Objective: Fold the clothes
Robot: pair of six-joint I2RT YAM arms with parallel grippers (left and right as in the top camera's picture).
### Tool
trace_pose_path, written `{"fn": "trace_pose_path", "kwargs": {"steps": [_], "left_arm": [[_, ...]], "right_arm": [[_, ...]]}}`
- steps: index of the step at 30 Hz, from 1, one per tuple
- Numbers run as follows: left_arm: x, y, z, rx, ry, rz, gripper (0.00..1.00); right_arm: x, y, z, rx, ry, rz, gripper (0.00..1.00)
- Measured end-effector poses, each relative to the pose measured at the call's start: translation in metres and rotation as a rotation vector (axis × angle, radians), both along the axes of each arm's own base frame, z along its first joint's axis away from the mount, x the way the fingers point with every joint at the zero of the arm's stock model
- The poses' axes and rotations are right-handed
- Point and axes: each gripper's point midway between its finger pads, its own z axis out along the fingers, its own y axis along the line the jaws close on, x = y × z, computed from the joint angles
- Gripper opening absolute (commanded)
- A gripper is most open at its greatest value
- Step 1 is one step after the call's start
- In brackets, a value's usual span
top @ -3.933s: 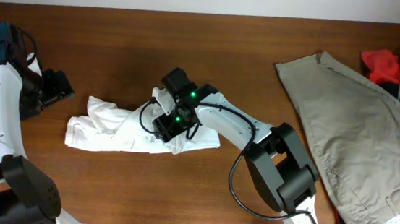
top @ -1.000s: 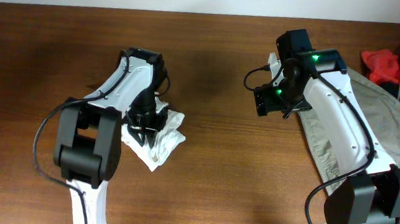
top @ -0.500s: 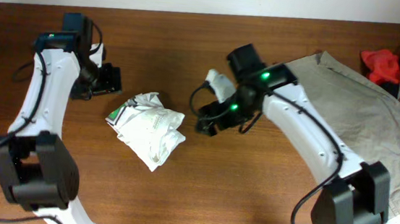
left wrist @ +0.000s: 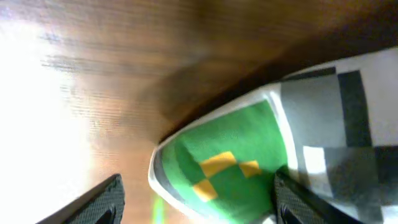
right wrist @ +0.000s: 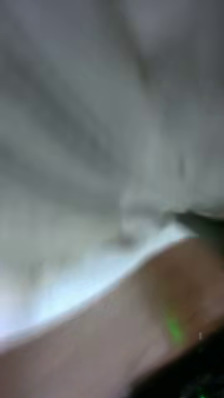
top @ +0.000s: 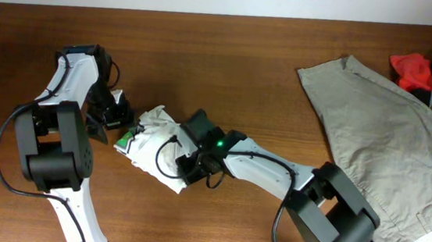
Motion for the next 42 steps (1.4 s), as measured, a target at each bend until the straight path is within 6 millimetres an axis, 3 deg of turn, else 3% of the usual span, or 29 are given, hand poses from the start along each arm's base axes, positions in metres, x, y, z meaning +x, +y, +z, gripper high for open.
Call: {"fn": "trace_pose_path", "kwargs": {"steps": [4, 6, 8, 10, 13, 16, 18, 20, 22, 26, 27, 30, 31, 33, 37, 40, 42], "left_arm": [[-0.015, -0.02, -0.01, -0.106, 0.043, 0.041, 0.65], [-0.024, -0.04, -0.02, -0.213, 0.062, 0.082, 0.63], [-0.027, -0.065, -0.022, -0.308, 0.061, 0.103, 0.63], [-0.017, -0.075, -0.02, -0.349, 0.012, 0.102, 0.63], [0.02, -0.079, -0.011, -0.366, -0.149, 0.067, 0.63], [0.059, -0.078, 0.015, -0.366, -0.303, 0.039, 0.65], [0.097, -0.078, 0.038, -0.367, -0.471, 0.002, 0.71], [0.12, -0.092, 0.042, -0.355, -0.583, -0.062, 0.71], [0.124, -0.108, 0.038, -0.299, -0.609, -0.136, 0.7], [0.112, -0.148, 0.027, -0.195, -0.611, -0.342, 0.67], [0.11, -0.15, 0.022, -0.167, -0.598, -0.372, 0.61], [0.082, -0.129, -0.013, -0.07, -0.423, -0.404, 0.49], [0.075, -0.126, -0.018, -0.061, -0.39, -0.404, 0.43], [0.063, -0.122, -0.025, -0.05, -0.327, -0.412, 0.01], [0.049, -0.121, -0.028, -0.054, -0.255, -0.404, 0.01], [0.026, -0.117, -0.028, -0.045, -0.147, -0.353, 0.01], [0.02, -0.117, -0.028, -0.044, -0.116, -0.338, 0.01]], "right_arm": [[0.034, -0.059, -0.005, -0.13, 0.03, -0.1, 0.04], [0.077, -0.097, 0.017, -0.155, -0.005, -0.154, 0.04], [0.096, -0.118, 0.036, -0.179, -0.026, -0.16, 0.04], [0.073, -0.124, 0.038, -0.218, 0.059, -0.126, 0.04], [0.048, -0.126, 0.038, -0.248, 0.143, -0.085, 0.04], [0.04, -0.129, 0.038, -0.263, 0.174, -0.079, 0.04], [0.04, -0.129, 0.038, -0.262, 0.174, -0.078, 0.04], [0.04, -0.129, 0.038, -0.263, 0.177, -0.085, 0.04], [0.039, -0.129, 0.038, -0.266, 0.186, -0.097, 0.04], [0.032, -0.134, 0.039, -0.292, 0.24, -0.146, 0.04], [0.03, -0.134, 0.039, -0.297, 0.25, -0.157, 0.04], [0.03, -0.138, 0.036, -0.322, 0.258, -0.194, 0.04], [0.03, -0.141, 0.033, -0.339, 0.257, -0.202, 0.04], [0.023, -0.149, 0.025, -0.374, 0.273, -0.208, 0.04], [0.021, -0.167, 0.008, -0.469, 0.253, -0.259, 0.05], [0.058, -0.187, -0.003, -0.552, 0.08, -0.351, 0.14], [0.068, -0.199, -0.003, -0.573, 0.05, -0.392, 0.28]]}}
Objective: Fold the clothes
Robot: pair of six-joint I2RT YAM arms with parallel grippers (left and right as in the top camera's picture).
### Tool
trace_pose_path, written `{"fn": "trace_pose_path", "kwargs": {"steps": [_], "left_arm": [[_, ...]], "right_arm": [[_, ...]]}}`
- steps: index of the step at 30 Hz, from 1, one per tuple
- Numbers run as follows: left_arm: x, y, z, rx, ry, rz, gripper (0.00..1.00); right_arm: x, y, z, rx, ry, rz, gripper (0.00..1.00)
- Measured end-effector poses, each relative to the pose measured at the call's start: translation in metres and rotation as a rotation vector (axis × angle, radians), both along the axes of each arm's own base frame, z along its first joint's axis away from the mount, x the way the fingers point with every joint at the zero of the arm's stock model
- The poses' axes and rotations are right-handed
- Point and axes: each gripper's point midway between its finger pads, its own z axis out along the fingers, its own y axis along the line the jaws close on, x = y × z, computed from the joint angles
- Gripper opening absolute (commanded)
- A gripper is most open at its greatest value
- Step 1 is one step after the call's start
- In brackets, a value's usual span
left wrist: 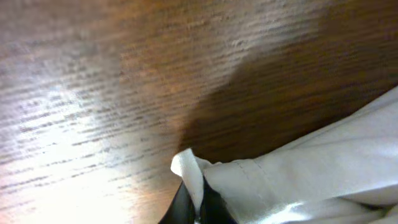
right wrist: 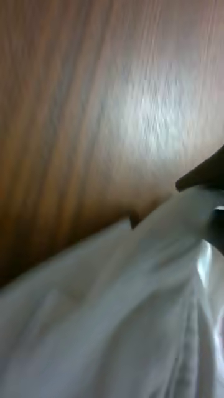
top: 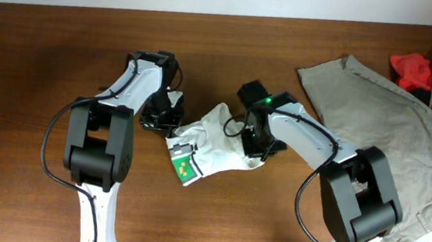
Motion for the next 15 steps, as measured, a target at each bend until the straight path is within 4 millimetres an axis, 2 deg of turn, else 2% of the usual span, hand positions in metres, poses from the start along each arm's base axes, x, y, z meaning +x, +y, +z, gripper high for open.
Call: {"fn": "trace_pose_path", "kwargs": {"steps": [2, 3, 4, 5, 7, 8, 9, 10, 11, 12, 13, 15], "left_arm": [[-0.003, 0.001, 0.0, 0.007, 0.017, 0.014, 0.0], [-0.004, 0.001, 0.001, 0.007, 0.019, 0.017, 0.21], [-0.003, 0.004, 0.001, 0.009, 0.02, 0.021, 0.78], [-0.002, 0.006, 0.002, 0.011, 0.016, 0.028, 0.99], [0.008, 0.02, 0.018, 0.023, -0.041, 0.048, 0.99], [0.018, 0.025, 0.03, 0.019, -0.084, 0.063, 0.99], [0.042, 0.033, 0.059, 0.004, -0.194, 0.092, 0.99], [0.07, 0.03, 0.089, -0.056, -0.315, 0.11, 0.99], [0.081, 0.019, 0.103, -0.14, -0.373, 0.075, 0.99], [0.085, -0.004, 0.119, -0.282, -0.42, -0.018, 0.99], [0.078, -0.027, 0.128, -0.404, -0.432, -0.126, 0.99], [0.062, -0.06, 0.132, -0.523, -0.421, -0.277, 0.99]], "right_arm": [[0.004, -0.024, 0.001, -0.041, 0.007, -0.048, 0.41], [0.004, -0.032, 0.003, -0.054, 0.018, -0.066, 0.5], [0.012, -0.034, 0.012, -0.054, -0.002, -0.07, 0.51], [0.022, -0.032, 0.025, -0.044, -0.036, -0.062, 0.51], [0.039, -0.026, 0.06, -0.013, -0.118, -0.06, 0.51], [0.047, -0.023, 0.087, 0.015, -0.183, -0.062, 0.52], [0.051, -0.021, 0.108, 0.035, -0.229, -0.064, 0.52], [0.052, -0.021, 0.124, 0.05, -0.265, -0.063, 0.52], [0.051, -0.021, 0.132, 0.056, -0.281, -0.063, 0.52], [0.048, -0.023, 0.139, 0.061, -0.292, -0.063, 0.55], [0.044, -0.024, 0.147, 0.065, -0.302, -0.063, 0.56], [0.034, -0.029, 0.16, 0.068, -0.31, -0.066, 0.56]]}}
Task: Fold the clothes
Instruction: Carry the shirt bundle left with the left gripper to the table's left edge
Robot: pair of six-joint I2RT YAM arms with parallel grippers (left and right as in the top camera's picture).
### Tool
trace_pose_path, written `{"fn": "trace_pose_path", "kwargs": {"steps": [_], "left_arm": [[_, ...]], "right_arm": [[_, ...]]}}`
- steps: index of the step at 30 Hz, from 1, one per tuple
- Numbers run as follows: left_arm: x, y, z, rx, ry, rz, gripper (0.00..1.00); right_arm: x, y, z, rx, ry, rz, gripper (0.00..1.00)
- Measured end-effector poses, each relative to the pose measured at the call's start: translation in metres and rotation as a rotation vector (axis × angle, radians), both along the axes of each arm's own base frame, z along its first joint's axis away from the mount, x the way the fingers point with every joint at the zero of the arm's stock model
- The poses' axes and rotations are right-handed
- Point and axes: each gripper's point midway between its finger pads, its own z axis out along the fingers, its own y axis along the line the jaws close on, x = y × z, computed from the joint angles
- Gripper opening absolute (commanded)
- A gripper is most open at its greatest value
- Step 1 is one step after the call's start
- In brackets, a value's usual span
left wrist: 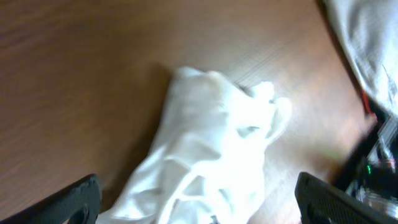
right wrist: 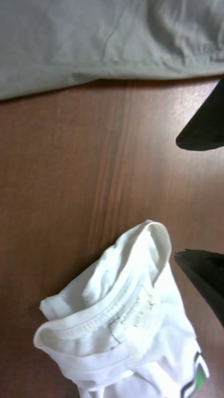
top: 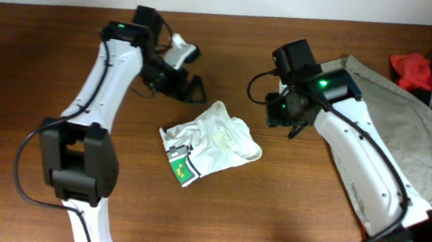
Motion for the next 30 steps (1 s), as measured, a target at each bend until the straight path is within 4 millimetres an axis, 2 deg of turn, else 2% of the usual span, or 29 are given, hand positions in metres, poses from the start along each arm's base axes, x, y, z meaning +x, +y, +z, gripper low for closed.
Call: {"fn": "trace_pose_path", "kwargs": {"steps": [2, 4, 5, 6, 7, 8, 9, 11, 13, 14, 15, 16, 17, 18, 19, 20, 21, 22, 25, 26, 27, 28, 30], "left_arm": [[-0.011, -0.024, -0.012, -0.034, 0.007, -0.116, 0.99], [-0.019, -0.038, -0.051, -0.035, 0.082, -0.182, 0.99], [-0.025, -0.042, -0.079, -0.026, 0.143, -0.203, 0.99], [-0.029, -0.044, -0.097, -0.021, 0.183, -0.211, 0.99], [-0.034, -0.05, -0.105, -0.057, 0.232, -0.214, 0.7], [-0.034, -0.053, -0.106, -0.073, 0.234, -0.215, 0.19], [-0.033, -0.055, -0.111, -0.072, 0.234, -0.219, 0.01], [-0.038, -0.059, -0.127, -0.077, 0.269, -0.23, 0.0], [-0.038, -0.059, -0.128, -0.088, 0.279, -0.224, 0.01], [-0.032, -0.055, -0.128, -0.064, 0.285, -0.193, 0.0], [-0.015, -0.043, -0.126, -0.024, 0.272, -0.129, 0.0], [0.002, -0.027, -0.123, 0.004, 0.256, -0.063, 0.0], [0.044, 0.023, -0.114, 0.047, 0.211, 0.118, 0.0], [0.072, 0.079, -0.103, 0.062, 0.186, 0.288, 0.0], [0.09, 0.132, -0.092, 0.069, 0.164, 0.436, 0.01], [0.098, 0.179, -0.084, 0.067, 0.152, 0.554, 0.0], [0.101, 0.238, -0.077, 0.068, 0.135, 0.689, 0.0], [0.09, 0.303, -0.076, 0.072, 0.137, 0.829, 0.01], [0.074, 0.377, -0.075, 0.069, 0.109, 0.983, 0.05], [0.067, 0.398, -0.075, 0.067, 0.102, 1.027, 0.24], [0.061, 0.416, -0.075, 0.066, 0.092, 1.062, 0.85], [0.055, 0.43, -0.074, 0.062, 0.087, 1.099, 0.99], [0.041, 0.46, -0.073, 0.062, 0.077, 1.164, 0.99]], "right_arm": [[-0.005, -0.006, 0.007, 0.0, -0.001, -0.011, 0.56], [-0.011, -0.018, 0.009, -0.007, 0.019, -0.038, 0.56], [-0.012, -0.021, 0.008, -0.01, 0.026, -0.043, 0.56], [-0.013, -0.021, 0.008, -0.011, 0.029, -0.043, 0.56], [-0.013, -0.021, 0.008, -0.011, 0.03, -0.043, 0.56], [-0.013, -0.021, 0.008, -0.011, 0.03, -0.044, 0.56], [-0.013, -0.021, 0.008, -0.011, 0.03, -0.044, 0.56], [-0.013, -0.021, 0.008, -0.011, 0.03, -0.044, 0.56], [-0.013, -0.021, 0.008, -0.011, 0.03, -0.044, 0.56], [-0.013, -0.021, 0.008, -0.011, 0.03, -0.044, 0.56], [-0.013, -0.021, 0.008, -0.012, 0.032, -0.043, 0.56], [-0.014, -0.022, 0.008, -0.013, 0.034, -0.043, 0.56], [-0.014, -0.022, 0.007, -0.014, 0.037, -0.045, 0.56], [-0.015, -0.023, 0.007, -0.02, 0.037, -0.045, 0.56], [-0.015, -0.023, 0.007, -0.022, 0.038, -0.045, 0.56], [-0.015, -0.023, 0.007, -0.022, 0.038, -0.046, 0.55], [-0.015, -0.023, 0.007, -0.023, 0.038, -0.045, 0.56], [-0.015, -0.024, 0.007, -0.025, 0.037, -0.046, 0.56], [-0.015, -0.024, 0.007, -0.026, 0.038, -0.046, 0.56], [-0.016, -0.024, 0.007, -0.027, 0.042, -0.046, 0.56], [-0.016, -0.024, 0.007, -0.026, 0.041, -0.047, 0.56], [-0.016, -0.024, 0.007, -0.026, 0.041, -0.047, 0.55], [-0.016, -0.024, 0.007, -0.027, 0.043, -0.047, 0.56]]}}
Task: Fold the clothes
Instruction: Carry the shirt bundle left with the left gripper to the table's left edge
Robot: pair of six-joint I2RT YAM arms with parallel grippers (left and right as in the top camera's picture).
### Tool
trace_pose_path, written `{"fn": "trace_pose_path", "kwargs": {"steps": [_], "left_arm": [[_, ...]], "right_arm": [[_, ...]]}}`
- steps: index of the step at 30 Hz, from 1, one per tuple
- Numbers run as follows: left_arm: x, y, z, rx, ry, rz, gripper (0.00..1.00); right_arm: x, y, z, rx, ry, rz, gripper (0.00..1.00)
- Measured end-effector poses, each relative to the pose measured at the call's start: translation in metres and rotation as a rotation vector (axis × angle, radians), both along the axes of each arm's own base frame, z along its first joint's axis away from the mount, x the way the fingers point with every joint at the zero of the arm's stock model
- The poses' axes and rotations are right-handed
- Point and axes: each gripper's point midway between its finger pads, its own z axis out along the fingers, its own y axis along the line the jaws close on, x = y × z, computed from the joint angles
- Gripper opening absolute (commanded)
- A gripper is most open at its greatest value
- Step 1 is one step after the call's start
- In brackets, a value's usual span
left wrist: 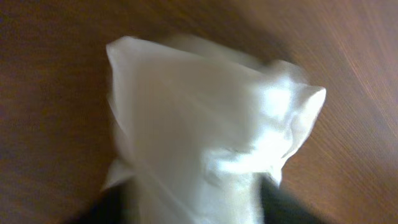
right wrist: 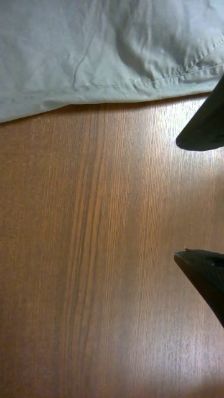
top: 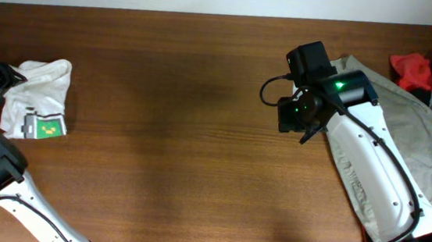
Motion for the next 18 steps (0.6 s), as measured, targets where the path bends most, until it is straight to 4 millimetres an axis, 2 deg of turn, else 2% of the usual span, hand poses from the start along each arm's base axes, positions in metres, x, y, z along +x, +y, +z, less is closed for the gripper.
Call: {"fn": "trace_pose_path", "kwargs": {"steps": [2, 3, 5, 6, 7, 8, 11, 12, 13, 16, 18], "left_arm": [[-0.015, 0.018, 0.004, -0.015, 0.01, 0.06, 0.99], [-0.02, 0.027, 0.016, -0.016, 0.003, 0.084, 0.99], [-0.014, 0.029, 0.048, -0.026, -0.068, 0.082, 0.99], [-0.008, 0.014, 0.069, -0.061, -0.105, 0.052, 0.99], [-0.004, -0.005, 0.08, -0.086, -0.103, 0.021, 0.99], [-0.006, -0.035, 0.082, -0.125, -0.045, -0.017, 0.99], [-0.006, -0.101, 0.052, -0.122, 0.125, -0.177, 0.99], [-0.005, -0.114, 0.038, -0.127, 0.145, -0.219, 0.99], [-0.008, -0.126, 0.016, -0.143, 0.174, -0.253, 0.99], [-0.021, -0.121, -0.029, -0.182, 0.183, -0.257, 0.99], [-0.018, -0.107, -0.028, -0.183, 0.086, -0.268, 0.99]], "right_arm": [[0.0, 0.0, 0.0, 0.0, 0.001, 0.0, 0.56], [0.0, 0.0, 0.0, 0.0, 0.001, 0.0, 0.56], [0.0, 0.0, 0.0, 0.0, 0.001, 0.0, 0.56], [0.0, 0.0, 0.0, 0.0, 0.001, 0.0, 0.56], [0.0, 0.0, 0.0, 0.0, 0.001, 0.0, 0.55], [0.0, 0.0, 0.0, 0.0, 0.001, 0.0, 0.56], [0.0, 0.0, 0.0, 0.0, 0.001, 0.0, 0.56], [-0.002, 0.0, 0.0, -0.002, 0.007, 0.0, 0.56], [-0.003, -0.001, -0.001, -0.004, 0.012, 0.0, 0.56], [-0.005, -0.002, -0.001, -0.007, 0.02, -0.001, 0.56], [-0.005, -0.002, -0.001, -0.007, 0.02, 0.0, 0.56]]}}
